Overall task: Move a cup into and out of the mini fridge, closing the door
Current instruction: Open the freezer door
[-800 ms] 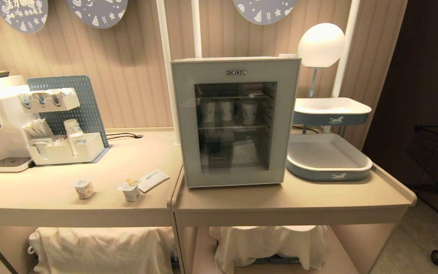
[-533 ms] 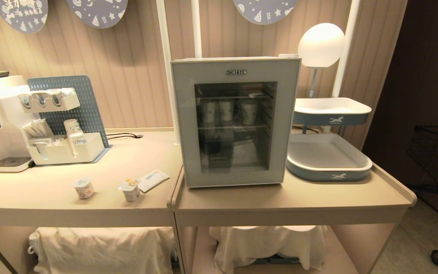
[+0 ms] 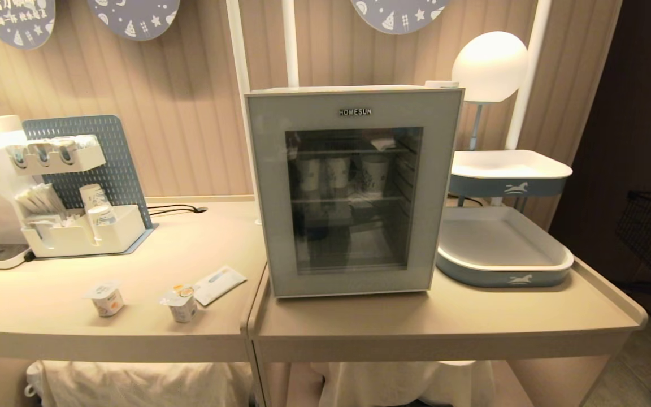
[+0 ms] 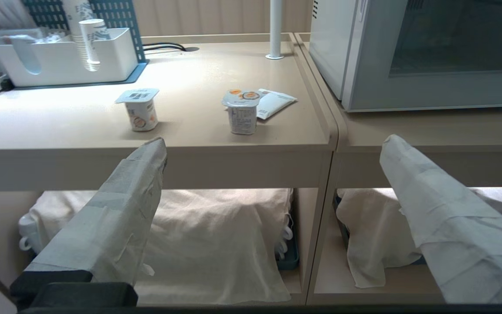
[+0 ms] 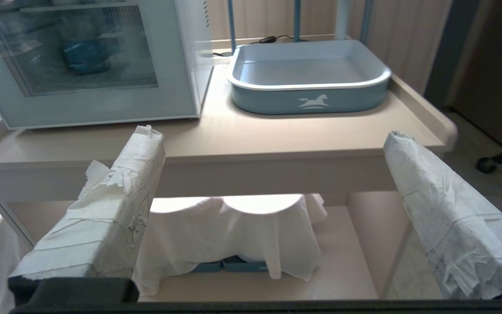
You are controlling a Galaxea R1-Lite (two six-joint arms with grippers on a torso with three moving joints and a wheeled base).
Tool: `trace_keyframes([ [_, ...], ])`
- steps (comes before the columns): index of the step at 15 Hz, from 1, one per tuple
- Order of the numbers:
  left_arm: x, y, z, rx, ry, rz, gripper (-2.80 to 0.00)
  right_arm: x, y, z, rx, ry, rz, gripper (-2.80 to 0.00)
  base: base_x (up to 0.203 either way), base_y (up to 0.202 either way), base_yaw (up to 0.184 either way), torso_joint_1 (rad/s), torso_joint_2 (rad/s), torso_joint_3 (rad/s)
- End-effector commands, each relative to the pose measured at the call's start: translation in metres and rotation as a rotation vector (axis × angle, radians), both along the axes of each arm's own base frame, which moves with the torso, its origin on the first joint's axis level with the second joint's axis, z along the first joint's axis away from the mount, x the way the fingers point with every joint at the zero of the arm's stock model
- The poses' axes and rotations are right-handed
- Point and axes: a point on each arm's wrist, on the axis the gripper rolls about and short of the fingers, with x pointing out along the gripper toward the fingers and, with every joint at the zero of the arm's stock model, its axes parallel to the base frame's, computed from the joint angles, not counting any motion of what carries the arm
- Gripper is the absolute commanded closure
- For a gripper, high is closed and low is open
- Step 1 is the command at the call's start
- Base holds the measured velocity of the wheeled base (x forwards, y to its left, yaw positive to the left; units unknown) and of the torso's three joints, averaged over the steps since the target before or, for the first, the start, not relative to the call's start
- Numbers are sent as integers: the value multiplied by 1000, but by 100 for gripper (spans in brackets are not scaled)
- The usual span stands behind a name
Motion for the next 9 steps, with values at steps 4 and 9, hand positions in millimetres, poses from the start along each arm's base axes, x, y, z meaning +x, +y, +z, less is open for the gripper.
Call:
trace_keyframes([
  [4, 0, 0, 0, 2, 3, 1, -280, 0, 0, 0, 0, 2, 0, -280, 30, 0, 1, 1, 3, 1],
  [9, 0, 0, 0, -4, 4, 0, -280, 0, 0, 0, 0, 2, 0, -280, 0, 0, 0, 0, 0, 0],
])
